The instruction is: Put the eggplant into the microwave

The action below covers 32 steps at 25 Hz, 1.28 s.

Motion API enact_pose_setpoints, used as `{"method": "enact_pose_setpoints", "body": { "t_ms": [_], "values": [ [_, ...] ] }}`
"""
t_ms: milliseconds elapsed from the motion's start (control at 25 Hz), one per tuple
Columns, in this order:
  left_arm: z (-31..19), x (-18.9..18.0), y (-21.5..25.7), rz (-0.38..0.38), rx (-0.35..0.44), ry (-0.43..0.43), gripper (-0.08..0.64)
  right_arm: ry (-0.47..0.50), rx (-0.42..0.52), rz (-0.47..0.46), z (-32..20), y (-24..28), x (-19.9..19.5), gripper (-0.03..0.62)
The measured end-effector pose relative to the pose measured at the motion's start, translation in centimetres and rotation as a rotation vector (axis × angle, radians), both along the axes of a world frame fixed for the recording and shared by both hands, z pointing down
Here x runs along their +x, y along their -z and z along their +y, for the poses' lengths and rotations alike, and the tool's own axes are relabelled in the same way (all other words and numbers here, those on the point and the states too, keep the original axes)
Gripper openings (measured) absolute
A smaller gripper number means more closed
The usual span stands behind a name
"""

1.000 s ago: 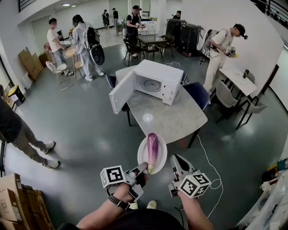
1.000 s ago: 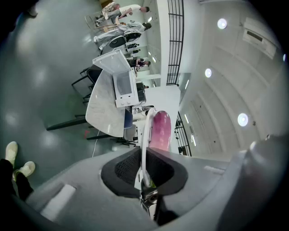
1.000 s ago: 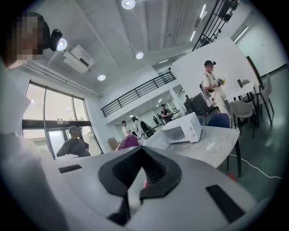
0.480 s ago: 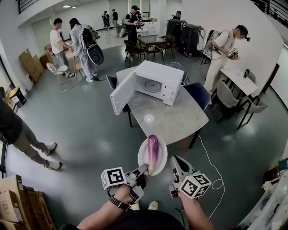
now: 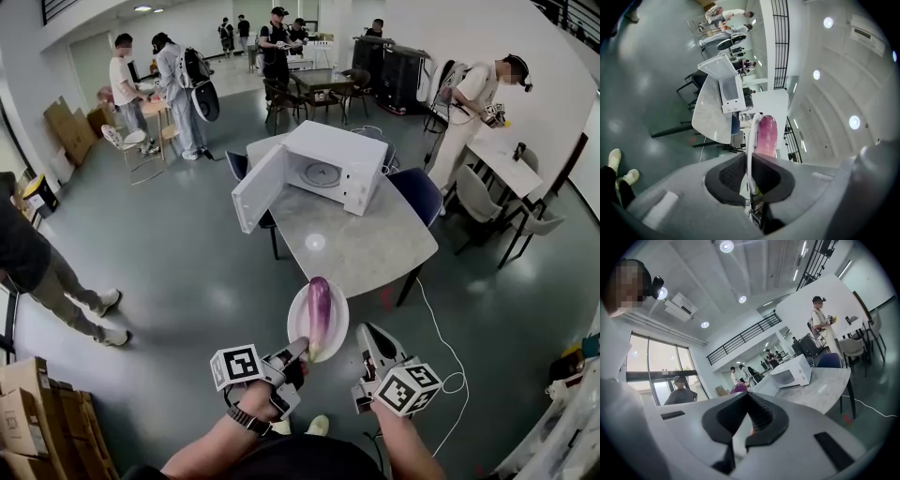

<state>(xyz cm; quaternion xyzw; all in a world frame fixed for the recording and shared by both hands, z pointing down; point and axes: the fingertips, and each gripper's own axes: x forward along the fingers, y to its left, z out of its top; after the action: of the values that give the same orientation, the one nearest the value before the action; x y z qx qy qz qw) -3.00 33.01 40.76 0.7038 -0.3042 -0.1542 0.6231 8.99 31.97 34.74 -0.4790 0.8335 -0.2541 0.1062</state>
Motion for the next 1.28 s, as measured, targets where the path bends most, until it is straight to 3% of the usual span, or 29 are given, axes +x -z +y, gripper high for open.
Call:
{"method": "enact_pose_setpoints", "body": {
  "t_ms": [720,1280],
  "values": [
    [0.8,1.6,-0.7,-0.023,-0.016,0.067,0.023,0.073,0.014,-0.018,0.0,-0.4,0.9,0.002],
    [-5.5,0.8,-0.5,0.004,-0.011,0.043,0.023,0.039,0.021,0.007,-6.1,0.2,0.0,0.002]
  ]
}}
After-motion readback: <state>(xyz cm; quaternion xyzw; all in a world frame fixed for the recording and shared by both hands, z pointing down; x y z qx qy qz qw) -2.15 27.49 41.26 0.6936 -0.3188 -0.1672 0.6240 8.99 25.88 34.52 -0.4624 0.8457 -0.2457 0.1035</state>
